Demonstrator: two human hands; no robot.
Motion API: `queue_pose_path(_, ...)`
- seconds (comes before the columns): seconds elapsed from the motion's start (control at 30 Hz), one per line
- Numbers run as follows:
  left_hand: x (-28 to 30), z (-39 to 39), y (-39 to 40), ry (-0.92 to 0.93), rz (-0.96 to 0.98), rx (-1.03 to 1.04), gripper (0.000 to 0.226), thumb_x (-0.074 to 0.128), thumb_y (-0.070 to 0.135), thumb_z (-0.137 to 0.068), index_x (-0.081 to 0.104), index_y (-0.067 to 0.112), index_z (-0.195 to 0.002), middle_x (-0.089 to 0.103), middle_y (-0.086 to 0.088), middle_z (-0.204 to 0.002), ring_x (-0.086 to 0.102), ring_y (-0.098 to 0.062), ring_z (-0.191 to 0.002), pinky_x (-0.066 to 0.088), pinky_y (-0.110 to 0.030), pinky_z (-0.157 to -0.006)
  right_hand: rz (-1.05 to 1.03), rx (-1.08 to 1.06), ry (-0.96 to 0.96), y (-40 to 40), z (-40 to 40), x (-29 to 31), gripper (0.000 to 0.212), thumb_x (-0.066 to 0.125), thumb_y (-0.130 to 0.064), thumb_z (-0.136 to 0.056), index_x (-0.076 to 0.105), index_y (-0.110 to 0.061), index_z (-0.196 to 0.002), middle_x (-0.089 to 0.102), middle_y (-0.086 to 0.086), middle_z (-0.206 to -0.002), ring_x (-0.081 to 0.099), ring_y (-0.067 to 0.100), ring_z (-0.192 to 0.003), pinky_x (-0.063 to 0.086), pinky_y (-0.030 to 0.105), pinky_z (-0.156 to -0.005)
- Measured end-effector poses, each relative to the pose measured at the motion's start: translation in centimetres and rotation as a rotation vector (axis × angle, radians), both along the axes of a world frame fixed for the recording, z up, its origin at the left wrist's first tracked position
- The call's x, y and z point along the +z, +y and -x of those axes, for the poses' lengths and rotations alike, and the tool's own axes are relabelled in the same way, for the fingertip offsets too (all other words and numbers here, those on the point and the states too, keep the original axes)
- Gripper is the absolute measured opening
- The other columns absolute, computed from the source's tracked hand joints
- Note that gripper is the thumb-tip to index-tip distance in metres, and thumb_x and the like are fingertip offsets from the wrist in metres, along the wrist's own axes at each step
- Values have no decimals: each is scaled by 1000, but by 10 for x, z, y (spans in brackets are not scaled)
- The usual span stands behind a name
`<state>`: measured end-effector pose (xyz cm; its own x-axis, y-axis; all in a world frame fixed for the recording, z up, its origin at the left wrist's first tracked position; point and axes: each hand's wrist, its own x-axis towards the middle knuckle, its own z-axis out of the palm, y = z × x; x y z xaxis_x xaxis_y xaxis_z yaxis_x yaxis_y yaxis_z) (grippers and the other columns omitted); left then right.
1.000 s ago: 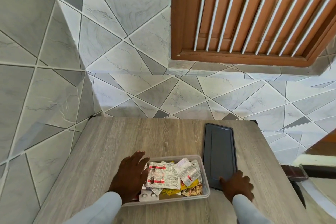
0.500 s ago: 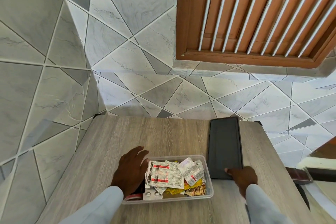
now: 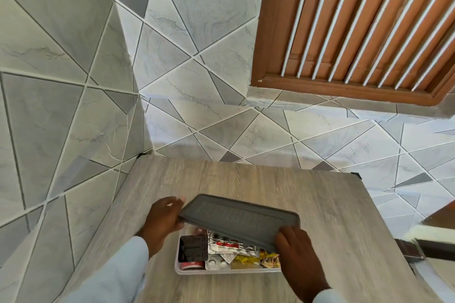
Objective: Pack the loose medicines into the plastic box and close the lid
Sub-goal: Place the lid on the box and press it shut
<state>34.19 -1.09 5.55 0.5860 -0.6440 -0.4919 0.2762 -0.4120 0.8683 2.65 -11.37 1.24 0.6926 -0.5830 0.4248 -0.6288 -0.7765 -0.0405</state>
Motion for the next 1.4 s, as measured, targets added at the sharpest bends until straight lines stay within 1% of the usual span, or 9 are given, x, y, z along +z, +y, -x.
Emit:
queue_pose_path(0.1,-8,-1,10,-43,-45,25,53,63,-1,-84,45,8,-134,64,-25,-101,64,-27,-76,55,-33,-69,-11,12,26,-2,3,-6,26,67,-9,-70,52,-15,-91,54,8,-102,50,27,-90,38,34,-85)
queue_pose_path(0.23,-11,2,30,-42,-71,-36,55,62,-7,-82,46,7,-133,66,-17,-86,64,-27,-78,54,-32,-69,-250,-110,99,-8,9,-6,47,81,-17,-61,53,-21,-98,56,5,-111,55,27,-104,38,37,-94)
queue_pose_path(0.37,-18,4,49,-93,-177,-163,52,64,-2,-81,48,14,-128,67,-15,-86,64,-27,-85,53,-32,-72,-518,-155,130,-11,21,-9,48,66,-42,-75,47,-30,-117,45,-5,-132,49,18,-118,40,37,-101)
queue_pose_path(0.53,-22,6,55,-131,-260,-285,54,65,-1,-80,47,18,-127,64,-17,-91,63,-28,-86,52,-30,-68,-788,-100,104,-16,30,0,84,51,-76,-72,28,-33,-140,29,-20,-139,42,5,-121,37,26,-110)
queue_pose_path(0.67,-22,15,54,-247,-288,-402,62,70,3,-76,39,28,-125,65,-13,-80,62,-20,-73,53,-27,-64,-861,-105,59,-15,30,4,70,67,-42,-83,30,-28,-140,24,-22,-135,35,0,-123,30,15,-106)
queue_pose_path(0.87,-26,18,55,-287,-325,-504,79,69,1,-74,29,31,-135,62,-11,-76,59,-17,-67,51,-23,-58,-760,-304,-210,-9,27,-10,21,63,-13,-87,62,-13,-108,56,-7,-106,60,16,-97,54,38,-89)
queue_pose_path(1.0,-33,21,55,-325,-337,-503,72,65,8,-80,27,31,-136,62,-9,-76,59,-15,-65,48,-22,-54,-712,-397,-270,-5,22,-12,9,57,-14,-91,62,-19,-85,61,-1,-88,58,11,-78,53,33,-74)
queue_pose_path(1.27,-41,35,45,-376,-251,-362,49,44,16,-96,29,21,-142,64,-9,-84,61,-17,-73,45,-22,-58,-966,-545,-422,-24,15,-11,11,55,-25,-94,53,-18,-103,62,2,-92,61,22,-85,48,30,-70)
queue_pose_path(1.4,-50,42,36,-394,-247,-279,46,35,28,-99,28,23,-144,56,-12,-127,57,-26,-107,48,-35,-88,-1123,-644,-468,-34,0,-17,24,46,-34,-98,56,-15,-110,60,7,-101,58,26,-92,45,35,-78)
